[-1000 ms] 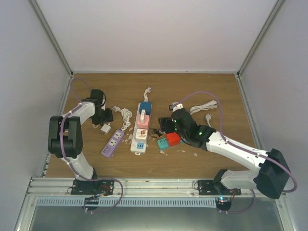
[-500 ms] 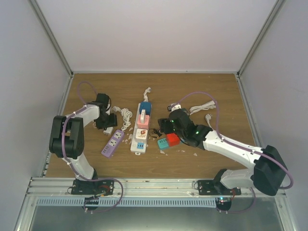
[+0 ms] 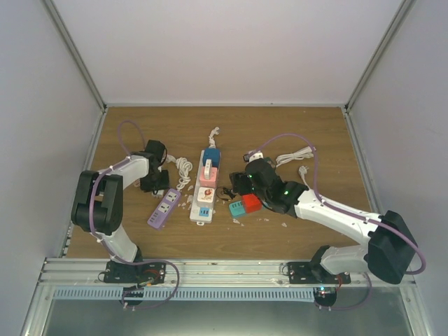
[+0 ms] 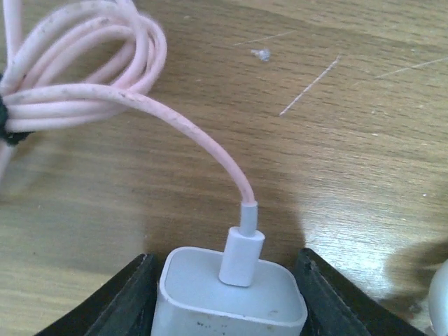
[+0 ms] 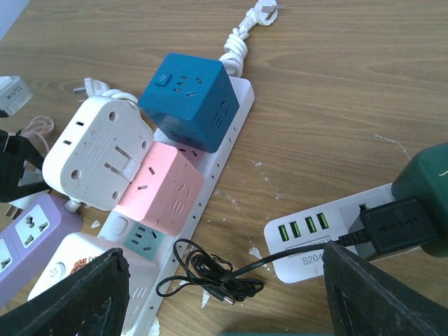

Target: Insert the plug

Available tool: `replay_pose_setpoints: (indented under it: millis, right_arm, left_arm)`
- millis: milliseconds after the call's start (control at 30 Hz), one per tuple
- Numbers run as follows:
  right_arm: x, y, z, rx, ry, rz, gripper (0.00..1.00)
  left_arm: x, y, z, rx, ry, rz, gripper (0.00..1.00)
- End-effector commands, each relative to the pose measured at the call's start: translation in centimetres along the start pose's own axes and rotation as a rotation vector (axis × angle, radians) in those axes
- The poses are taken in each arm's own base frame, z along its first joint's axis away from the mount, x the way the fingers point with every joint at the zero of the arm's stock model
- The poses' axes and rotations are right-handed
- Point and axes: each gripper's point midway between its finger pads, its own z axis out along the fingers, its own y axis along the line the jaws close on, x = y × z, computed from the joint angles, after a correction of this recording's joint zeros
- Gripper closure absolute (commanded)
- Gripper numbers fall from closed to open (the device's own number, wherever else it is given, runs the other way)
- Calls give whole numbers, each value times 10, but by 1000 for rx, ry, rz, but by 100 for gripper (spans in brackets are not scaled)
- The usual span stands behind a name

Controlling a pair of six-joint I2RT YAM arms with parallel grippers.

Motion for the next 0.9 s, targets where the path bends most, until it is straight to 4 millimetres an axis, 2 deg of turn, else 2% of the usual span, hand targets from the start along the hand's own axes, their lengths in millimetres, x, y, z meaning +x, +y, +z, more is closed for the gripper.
replay_pose_setpoints:
  millis: [0,133,267,367,467,633,767,867]
  right_arm:
    - [-6,2,-3,0,-12,15,24]
    - [-12,8,-6,-24,-21,0,26]
    - [-18,22,-9,-100,-40,-20,27]
    - [-26,40,-16,-195,-87,-33,27]
    - [-39,66,-23,-281,-147,-47,27]
    - [-69,122,-36,-410,-257,-81,26]
    - [-79,164,-31,-507,-279,-104,25]
    - [-86,181,-19,-524,-269,-70,25]
  left_arm:
    - [4,7,-5,-29,-16,-26,55]
    - [-20,0,-29,12,-122,-62,61]
    - [-44,-7,-78,89,-265,-125,63]
    - [-54,-21,-120,225,-355,-183,63]
    - [-56,-42,-165,418,-414,-252,63]
    - [-50,-72,-230,729,-465,-340,62]
    - [-44,-86,-264,902,-445,-387,60]
    - [-38,-92,-280,989,-425,-412,60]
